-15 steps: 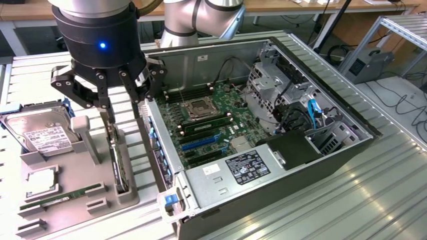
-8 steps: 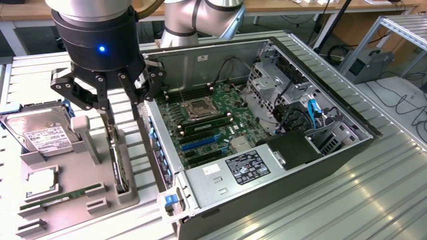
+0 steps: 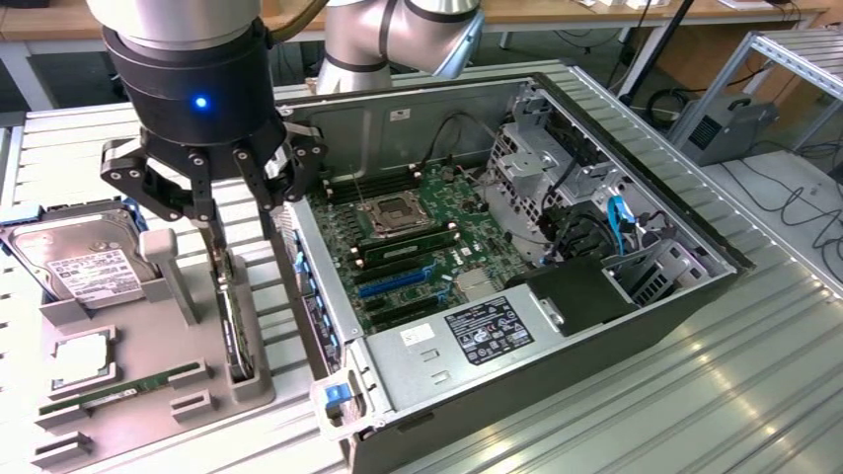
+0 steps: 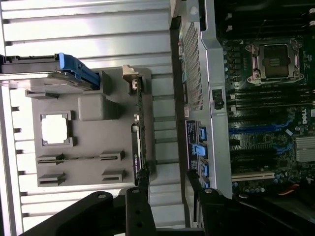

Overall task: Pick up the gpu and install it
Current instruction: 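Pick up the gpu and move the gpu toward the slot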

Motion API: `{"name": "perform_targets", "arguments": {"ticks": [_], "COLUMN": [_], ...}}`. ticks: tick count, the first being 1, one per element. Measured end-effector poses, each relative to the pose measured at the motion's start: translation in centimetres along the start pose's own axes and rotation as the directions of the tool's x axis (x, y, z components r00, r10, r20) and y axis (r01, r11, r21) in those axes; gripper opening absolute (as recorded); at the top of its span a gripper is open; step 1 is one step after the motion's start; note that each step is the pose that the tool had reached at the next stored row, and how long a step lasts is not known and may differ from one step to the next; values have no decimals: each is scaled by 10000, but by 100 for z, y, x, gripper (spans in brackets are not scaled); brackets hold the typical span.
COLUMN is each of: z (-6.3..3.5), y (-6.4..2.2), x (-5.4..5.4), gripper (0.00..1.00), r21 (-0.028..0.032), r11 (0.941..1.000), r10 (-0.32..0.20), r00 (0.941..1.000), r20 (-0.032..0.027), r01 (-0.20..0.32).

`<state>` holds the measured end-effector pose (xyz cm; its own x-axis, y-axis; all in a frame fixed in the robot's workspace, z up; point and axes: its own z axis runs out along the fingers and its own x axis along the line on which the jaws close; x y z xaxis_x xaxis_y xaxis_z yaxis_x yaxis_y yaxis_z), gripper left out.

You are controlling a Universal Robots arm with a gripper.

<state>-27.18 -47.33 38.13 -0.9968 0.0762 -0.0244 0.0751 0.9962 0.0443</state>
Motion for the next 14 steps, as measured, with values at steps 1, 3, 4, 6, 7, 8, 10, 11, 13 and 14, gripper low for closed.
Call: {"name": "perform_targets", "arguments": {"ticks": [1, 3, 4, 6, 7, 8, 10, 11, 13, 14], "z": [3, 9, 11, 19, 22, 25, 33, 39, 45, 48], "y": [0, -1, -1, -1, -1, -1, -2, -2, -3, -3], "x": [1, 3, 3, 5, 6, 7, 8, 10, 12, 13], "gripper": [42, 42, 42, 42, 42, 42, 42, 42, 42, 42], "r21": [0, 0, -1, 0, -1, 0, -1, -1, 0, 0], "r11": [10000, 10000, 10000, 10000, 10000, 10000, 10000, 10000, 10000, 10000], "r10": [0, 0, 0, 0, 0, 0, 0, 0, 0, 0], "r00": [10000, 10000, 10000, 10000, 10000, 10000, 10000, 10000, 10000, 10000], "r20": [0, 0, 0, 0, 0, 0, 0, 0, 0, 0], "r01": [0, 0, 0, 0, 0, 0, 0, 0, 0, 0]}}
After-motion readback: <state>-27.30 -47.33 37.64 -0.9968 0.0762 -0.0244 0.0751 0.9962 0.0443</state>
